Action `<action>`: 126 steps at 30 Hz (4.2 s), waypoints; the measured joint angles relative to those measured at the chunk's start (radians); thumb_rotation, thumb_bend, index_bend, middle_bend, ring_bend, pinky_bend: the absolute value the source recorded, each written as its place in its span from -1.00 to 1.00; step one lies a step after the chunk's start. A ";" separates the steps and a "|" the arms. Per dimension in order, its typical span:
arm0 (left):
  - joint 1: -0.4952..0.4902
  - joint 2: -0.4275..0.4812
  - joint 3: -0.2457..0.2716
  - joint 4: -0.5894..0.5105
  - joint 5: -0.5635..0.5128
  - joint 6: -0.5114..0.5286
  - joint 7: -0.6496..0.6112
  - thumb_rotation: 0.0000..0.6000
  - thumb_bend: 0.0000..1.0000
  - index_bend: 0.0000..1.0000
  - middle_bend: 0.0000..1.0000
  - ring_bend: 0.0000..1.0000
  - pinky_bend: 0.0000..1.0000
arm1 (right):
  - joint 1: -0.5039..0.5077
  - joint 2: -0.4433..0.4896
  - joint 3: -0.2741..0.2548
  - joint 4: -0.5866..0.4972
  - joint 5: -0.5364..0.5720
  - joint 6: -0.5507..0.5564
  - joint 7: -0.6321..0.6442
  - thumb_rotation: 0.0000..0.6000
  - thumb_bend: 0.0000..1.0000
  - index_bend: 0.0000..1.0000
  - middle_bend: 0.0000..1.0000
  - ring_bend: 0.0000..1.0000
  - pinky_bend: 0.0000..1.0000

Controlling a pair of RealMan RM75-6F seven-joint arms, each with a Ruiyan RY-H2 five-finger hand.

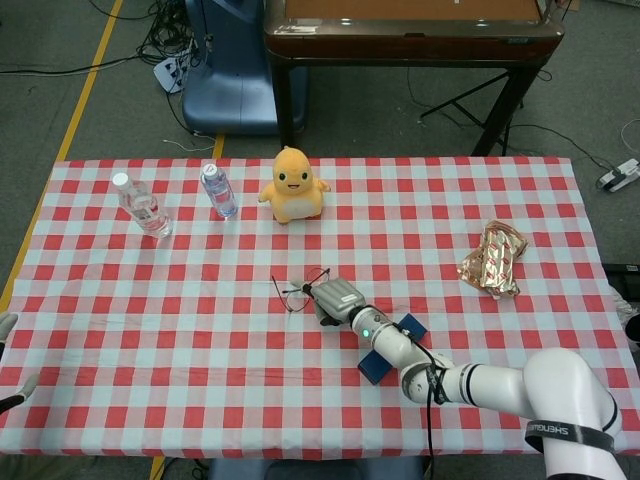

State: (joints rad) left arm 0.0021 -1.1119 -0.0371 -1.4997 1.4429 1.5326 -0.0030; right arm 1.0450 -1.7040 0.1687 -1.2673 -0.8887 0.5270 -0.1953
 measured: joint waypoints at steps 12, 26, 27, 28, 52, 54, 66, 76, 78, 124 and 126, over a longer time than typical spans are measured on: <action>0.004 0.002 0.000 0.003 -0.001 0.000 -0.003 1.00 -0.48 -0.84 -0.85 -0.84 -1.00 | -0.014 -0.017 0.000 0.022 -0.064 0.015 0.064 1.00 1.00 -1.00 0.95 0.70 0.66; -0.002 0.007 -0.003 -0.019 0.015 0.003 0.016 1.00 -0.48 -0.84 -0.85 -0.84 -1.00 | -0.081 0.116 0.040 -0.153 -0.134 0.184 0.085 1.00 1.00 -1.00 0.95 0.70 0.66; -0.003 0.007 -0.003 -0.022 0.016 0.003 0.019 1.00 -0.48 -0.84 -0.85 -0.84 -1.00 | -0.084 0.126 0.044 -0.169 -0.140 0.199 0.083 1.00 1.00 -1.00 0.95 0.70 0.66; -0.003 0.008 -0.003 -0.024 0.017 0.003 0.021 1.00 -0.48 -0.84 -0.85 -0.84 -1.00 | -0.087 0.132 0.047 -0.181 -0.146 0.210 0.080 1.00 1.00 -1.00 0.95 0.70 0.66; 0.003 0.007 -0.001 -0.013 0.008 0.001 0.007 1.00 -0.48 -0.84 -0.85 -0.84 -1.00 | -0.031 0.135 0.001 -0.364 -0.183 0.218 -0.100 1.00 1.00 -1.00 0.95 0.70 0.66; 0.004 0.006 -0.001 -0.010 0.008 0.001 0.004 1.00 -0.48 -0.84 -0.85 -0.84 -1.00 | -0.022 0.118 -0.004 -0.339 -0.159 0.205 -0.107 1.00 1.00 -1.00 0.96 0.70 0.67; 0.009 0.005 -0.001 0.005 0.001 -0.002 -0.005 1.00 -0.48 -0.84 -0.85 -0.84 -1.00 | 0.007 0.050 0.000 -0.199 -0.057 0.133 -0.053 1.00 1.00 -1.00 0.97 0.72 0.69; 0.006 0.002 0.000 0.005 0.004 -0.007 0.001 1.00 -0.48 -0.84 -0.85 -0.84 -1.00 | -0.003 0.018 0.005 -0.095 -0.035 0.088 0.034 1.00 1.00 -1.00 0.97 0.72 0.70; 0.006 0.002 0.000 0.004 0.004 -0.007 0.002 1.00 -0.48 -0.84 -0.85 -0.84 -1.00 | -0.006 0.014 0.009 -0.080 -0.031 0.075 0.056 1.00 1.00 -1.00 0.97 0.72 0.70; 0.003 0.008 -0.001 -0.012 0.006 -0.012 0.007 1.00 -0.48 -0.84 -0.85 -0.84 -1.00 | -0.198 0.096 0.122 -0.092 -0.321 -0.126 0.623 1.00 1.00 -1.00 0.99 0.74 0.71; 0.003 0.008 -0.001 -0.014 0.007 -0.012 0.007 1.00 -0.48 -0.84 -0.85 -0.84 -1.00 | -0.195 0.090 0.121 -0.074 -0.321 -0.129 0.637 1.00 1.00 -1.00 0.99 0.74 0.71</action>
State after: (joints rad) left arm 0.0054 -1.1038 -0.0377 -1.5138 1.4499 1.5211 0.0045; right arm 0.8503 -1.6137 0.2900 -1.3415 -1.2101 0.3983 0.4417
